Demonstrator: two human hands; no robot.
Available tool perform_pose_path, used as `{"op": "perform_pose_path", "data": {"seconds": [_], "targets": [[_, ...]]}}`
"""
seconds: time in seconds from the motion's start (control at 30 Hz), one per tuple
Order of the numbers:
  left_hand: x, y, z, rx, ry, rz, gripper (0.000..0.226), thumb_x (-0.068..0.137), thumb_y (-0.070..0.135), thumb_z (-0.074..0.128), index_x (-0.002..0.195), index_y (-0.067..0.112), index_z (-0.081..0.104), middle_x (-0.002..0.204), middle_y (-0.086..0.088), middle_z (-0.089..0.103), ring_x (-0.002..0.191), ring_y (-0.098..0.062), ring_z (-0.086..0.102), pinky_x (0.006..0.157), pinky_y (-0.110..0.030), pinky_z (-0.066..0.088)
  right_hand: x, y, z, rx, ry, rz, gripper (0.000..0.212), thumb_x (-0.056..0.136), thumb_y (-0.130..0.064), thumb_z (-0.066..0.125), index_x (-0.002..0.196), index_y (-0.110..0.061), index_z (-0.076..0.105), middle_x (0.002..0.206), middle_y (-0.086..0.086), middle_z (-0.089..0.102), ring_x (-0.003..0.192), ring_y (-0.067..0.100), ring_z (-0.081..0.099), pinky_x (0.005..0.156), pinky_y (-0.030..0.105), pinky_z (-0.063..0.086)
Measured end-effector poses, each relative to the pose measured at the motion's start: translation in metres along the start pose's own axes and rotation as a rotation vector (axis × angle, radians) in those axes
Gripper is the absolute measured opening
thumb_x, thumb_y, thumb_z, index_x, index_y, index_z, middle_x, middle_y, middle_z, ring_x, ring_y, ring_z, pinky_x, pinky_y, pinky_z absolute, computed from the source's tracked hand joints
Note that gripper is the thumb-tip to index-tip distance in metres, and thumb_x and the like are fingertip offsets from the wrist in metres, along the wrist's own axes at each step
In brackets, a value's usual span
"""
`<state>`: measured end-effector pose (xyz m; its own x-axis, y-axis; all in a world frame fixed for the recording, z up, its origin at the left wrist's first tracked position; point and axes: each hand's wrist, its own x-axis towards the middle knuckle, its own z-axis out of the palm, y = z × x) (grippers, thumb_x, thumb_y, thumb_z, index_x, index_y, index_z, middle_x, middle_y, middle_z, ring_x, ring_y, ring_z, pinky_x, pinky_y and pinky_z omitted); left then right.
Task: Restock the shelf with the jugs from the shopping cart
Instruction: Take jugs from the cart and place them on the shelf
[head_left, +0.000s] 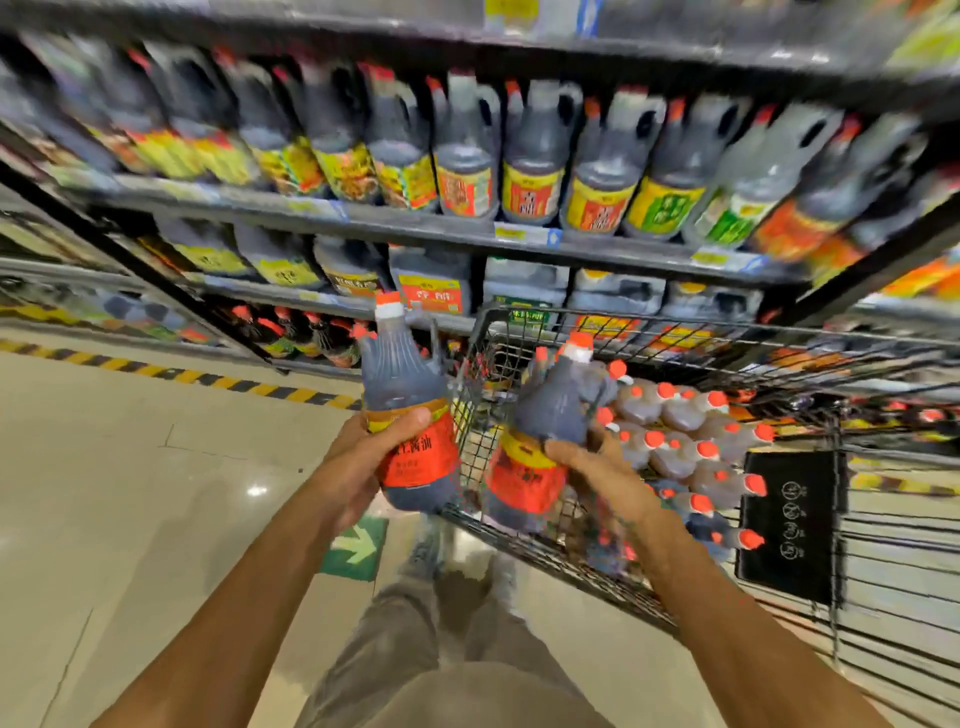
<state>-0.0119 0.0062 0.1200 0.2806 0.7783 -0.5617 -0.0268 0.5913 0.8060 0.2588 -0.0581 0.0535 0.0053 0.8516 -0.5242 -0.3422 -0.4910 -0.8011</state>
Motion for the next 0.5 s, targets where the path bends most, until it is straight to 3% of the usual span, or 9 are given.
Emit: {"op": "perform_pose_path", "data": {"seconds": [0.13,0.23,0.37,0.5], "targets": [[-0.019,0.029,-0.021,-0.101,0.044,0.098,0.049,0.076,0.031,0.078,0.121,0.014,0.069,0.115,-0.013,0.073,0.101,-0.029,0.071,0.08,-0.037,0.059,0.002,-0.046,0.053,0.255,-0.06,0.004,0.101,0.033,-0.047,0.101,0.117,-0.001,0.068,0.105,0.017,0.076,0.086,0.029,0.075,0.084,0.049,0.061],[-0.028,0.046,-0.044,-0.157,0.08,0.168,0.065,0.071,0.036,0.08,0.131,0.016,0.062,0.126,-0.017,0.068,0.111,-0.032,0.067,0.086,-0.042,0.057,0.007,-0.079,0.092,0.173,-0.051,-0.113,0.097,0.036,-0.051,0.101,0.117,-0.006,0.07,0.103,0.015,0.077,0.083,0.027,0.076,0.076,0.044,0.063],[-0.04,0.074,-0.083,-0.231,0.148,0.273,0.075,0.067,0.037,0.082,0.136,0.019,0.058,0.126,-0.014,0.068,0.109,-0.031,0.068,0.083,-0.041,0.059,0.009,-0.112,0.154,0.046,-0.1,-0.207,0.095,0.042,-0.05,0.1,0.119,-0.005,0.068,0.105,0.016,0.078,0.085,0.025,0.077,0.071,0.036,0.06],[-0.052,0.109,-0.136,-0.253,0.154,0.362,0.056,0.083,0.027,0.077,0.135,0.021,0.057,0.121,-0.012,0.071,0.105,-0.027,0.07,0.08,-0.04,0.059,0.022,-0.139,0.23,-0.07,-0.113,-0.26,0.081,0.055,-0.041,0.096,0.121,-0.005,0.066,0.105,0.015,0.078,0.088,0.027,0.076,0.077,0.04,0.061]]}}
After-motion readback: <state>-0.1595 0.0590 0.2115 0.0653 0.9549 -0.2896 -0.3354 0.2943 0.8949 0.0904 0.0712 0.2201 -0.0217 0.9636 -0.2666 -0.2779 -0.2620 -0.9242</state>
